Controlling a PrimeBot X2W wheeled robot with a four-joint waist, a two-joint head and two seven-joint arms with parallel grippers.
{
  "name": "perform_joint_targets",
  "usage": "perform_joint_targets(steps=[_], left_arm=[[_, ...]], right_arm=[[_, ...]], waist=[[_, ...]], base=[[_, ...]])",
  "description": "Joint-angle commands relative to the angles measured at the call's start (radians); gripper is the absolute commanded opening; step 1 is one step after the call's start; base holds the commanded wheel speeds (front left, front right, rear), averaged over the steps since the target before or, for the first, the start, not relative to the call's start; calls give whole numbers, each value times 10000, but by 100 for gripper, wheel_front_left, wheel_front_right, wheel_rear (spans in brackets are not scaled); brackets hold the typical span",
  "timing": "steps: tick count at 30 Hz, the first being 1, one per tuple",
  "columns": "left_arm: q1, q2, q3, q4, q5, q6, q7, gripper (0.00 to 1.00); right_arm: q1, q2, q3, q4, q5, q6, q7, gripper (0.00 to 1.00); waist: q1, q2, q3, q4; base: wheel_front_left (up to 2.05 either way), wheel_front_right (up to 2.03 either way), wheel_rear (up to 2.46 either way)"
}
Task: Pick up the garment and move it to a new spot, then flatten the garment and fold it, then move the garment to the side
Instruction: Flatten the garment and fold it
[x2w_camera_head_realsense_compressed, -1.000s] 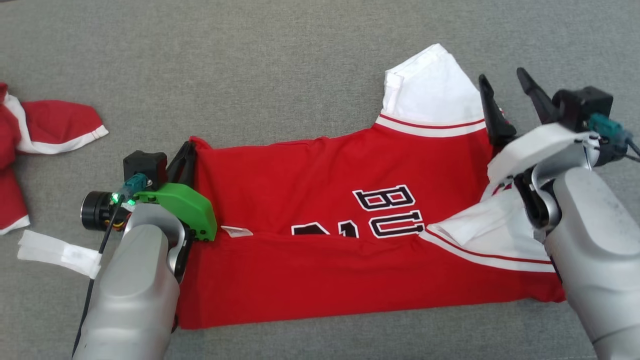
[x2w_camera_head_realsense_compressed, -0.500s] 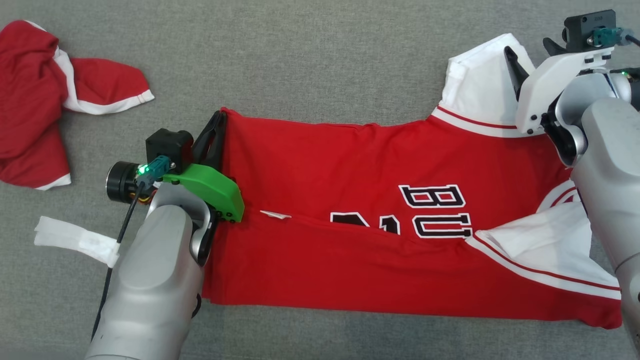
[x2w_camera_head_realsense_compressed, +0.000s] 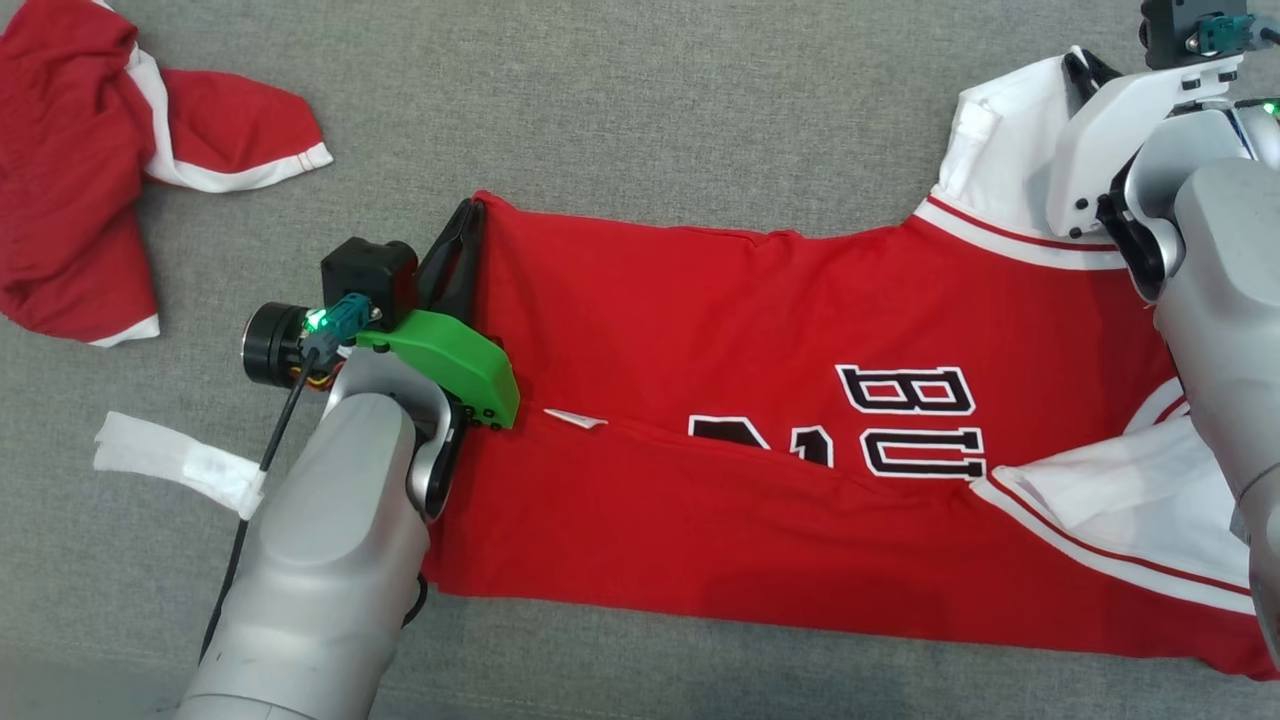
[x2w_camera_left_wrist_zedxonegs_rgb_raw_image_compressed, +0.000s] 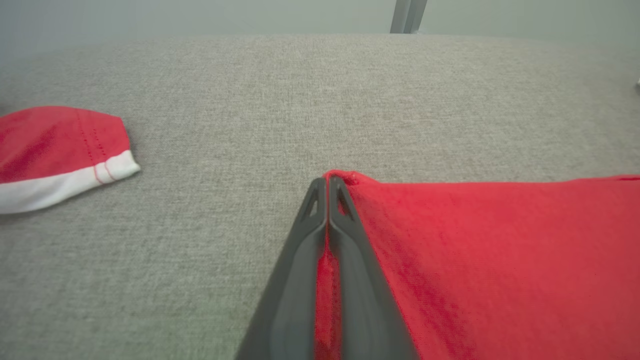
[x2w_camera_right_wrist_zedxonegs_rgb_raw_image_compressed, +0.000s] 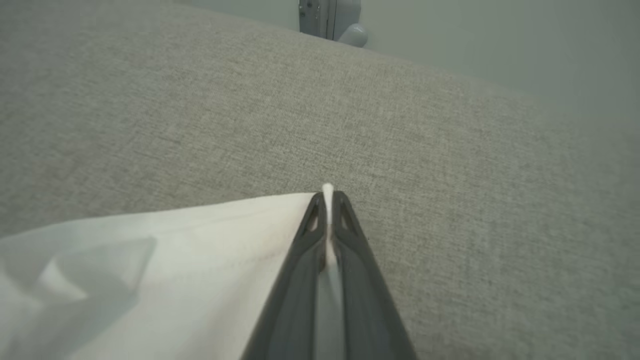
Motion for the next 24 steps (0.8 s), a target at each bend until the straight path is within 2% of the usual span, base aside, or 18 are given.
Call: perform_joint_targets(steps=[1, 5, 6, 10, 17, 24], left_arm=[[-123, 24, 18, 33, -76, 91, -1, 0], [55, 26, 177, 67, -24, 171, -1, 0], [248, 29, 334, 75, 62, 195, -1, 0], [631, 108, 726, 135, 158, 196, -1, 0], [1400, 320, 1333, 54, 330, 122, -1, 0], [2531, 421, 1784, -286, 579, -14, -1, 0]], right_arm=[[186, -103, -35, 288, -75, -28, -116, 0], [104, 109, -154, 195, 68, -24, -1165, 0], [241, 129, -234, 216, 179, -25, -1786, 0], [665, 256, -264, 372, 420, -24, -2637, 0], [1598, 438, -135, -79, 1120, -24, -3101, 0], [3459, 221, -98, -1826, 2049, -24, -3152, 0]], waist=[[-1, 83, -92, -76], [-1, 83, -426, -275], [-1, 83, -731, -407], [-1, 83, -1434, -761], [-1, 83, -2606, -1271], [-1, 83, -3590, -1563]], base=[[0, 0, 0], [0, 0, 0], [0, 0, 0], [0, 0, 0], [0, 0, 0], [0, 0, 0]])
